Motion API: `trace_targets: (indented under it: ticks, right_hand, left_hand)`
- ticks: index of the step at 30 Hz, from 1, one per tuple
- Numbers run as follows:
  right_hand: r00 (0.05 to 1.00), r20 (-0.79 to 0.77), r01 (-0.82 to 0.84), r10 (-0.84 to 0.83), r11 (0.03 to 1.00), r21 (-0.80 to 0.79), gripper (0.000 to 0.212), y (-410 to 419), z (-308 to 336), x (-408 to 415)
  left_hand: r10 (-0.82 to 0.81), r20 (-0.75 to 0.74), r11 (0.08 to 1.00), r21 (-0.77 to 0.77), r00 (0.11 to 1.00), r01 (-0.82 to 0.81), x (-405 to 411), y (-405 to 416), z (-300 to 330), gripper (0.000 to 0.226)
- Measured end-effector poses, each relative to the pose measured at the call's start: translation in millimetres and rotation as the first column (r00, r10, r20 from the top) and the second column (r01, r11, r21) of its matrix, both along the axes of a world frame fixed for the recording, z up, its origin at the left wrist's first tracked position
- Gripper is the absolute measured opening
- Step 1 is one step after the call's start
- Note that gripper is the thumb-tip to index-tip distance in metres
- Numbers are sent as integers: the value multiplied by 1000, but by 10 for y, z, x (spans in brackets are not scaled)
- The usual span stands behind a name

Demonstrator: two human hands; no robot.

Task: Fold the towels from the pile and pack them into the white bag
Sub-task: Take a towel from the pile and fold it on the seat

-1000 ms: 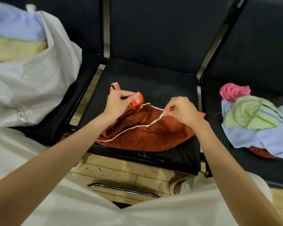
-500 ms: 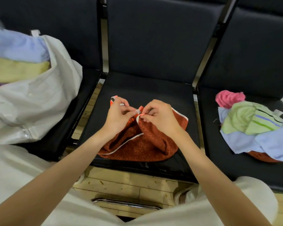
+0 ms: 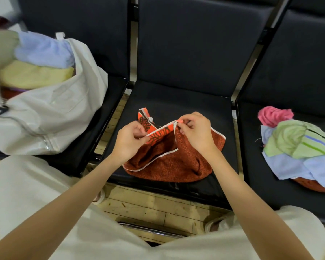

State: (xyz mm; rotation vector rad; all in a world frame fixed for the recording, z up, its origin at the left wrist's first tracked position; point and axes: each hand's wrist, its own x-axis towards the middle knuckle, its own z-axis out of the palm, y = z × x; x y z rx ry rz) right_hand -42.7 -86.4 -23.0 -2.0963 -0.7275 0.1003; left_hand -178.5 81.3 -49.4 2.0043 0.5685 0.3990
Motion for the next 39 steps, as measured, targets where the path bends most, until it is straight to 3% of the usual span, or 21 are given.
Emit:
trace_targets:
  ticks: [6, 10, 16, 19, 23, 26, 29, 32, 34, 37, 39]
  right_hand:
    - [993, 6, 114, -115, 992, 54, 8, 0, -8, -20]
    - [984, 60, 161, -167, 982, 102, 9, -2, 140, -130]
    - [927, 4, 350, -374, 871, 344, 7, -166, 538, -24]
    - [893, -32, 427, -448, 823, 374, 6, -317, 645, 61]
    - [850, -92, 504, -518, 751, 426, 6, -531, 739, 148]
    - [850, -75, 498, -522, 749, 437, 7, -571, 802, 123]
    - [834, -111, 526, -541, 718, 455, 8, -558, 787, 137]
    - [836, -145, 532, -530, 715, 454, 6, -597, 841, 211]
    - [832, -120, 529, -542, 708, 468, 9, -630, 917, 278]
    - [808, -139, 540, -573, 626, 563, 7, -659, 1035, 363]
    - [808, -170, 543, -564, 602, 586, 2, -664, 1145, 327]
  left_hand:
    - [244, -62, 969, 62, 968, -240, -420, 185, -78, 30]
    - [316, -81, 946, 103, 945, -307, -423, 218, 3, 22]
    - [379, -72, 912, -142, 923, -386, -199, 463, 327, 13]
    - [374, -40, 920, -107, 926, -377, -145, 580, 595, 7]
    - [397, -97, 914, -49, 913, -403, -165, 708, 816, 20]
    - [402, -186, 893, -134, 897, -429, -182, 722, 875, 16]
    - [380, -220, 813, -384, 899, -438, -141, 707, 979, 8]
    - [401, -132, 708, -584, 907, -397, -28, 721, 1286, 6]
    - [416, -35, 694, -633, 909, -342, 60, 697, 1571, 12]
    - [328, 143, 779, -601, 934, -181, 133, 607, 2037, 18]
    - [258, 269, 893, -432, 928, -124, 173, 562, 2231, 20]
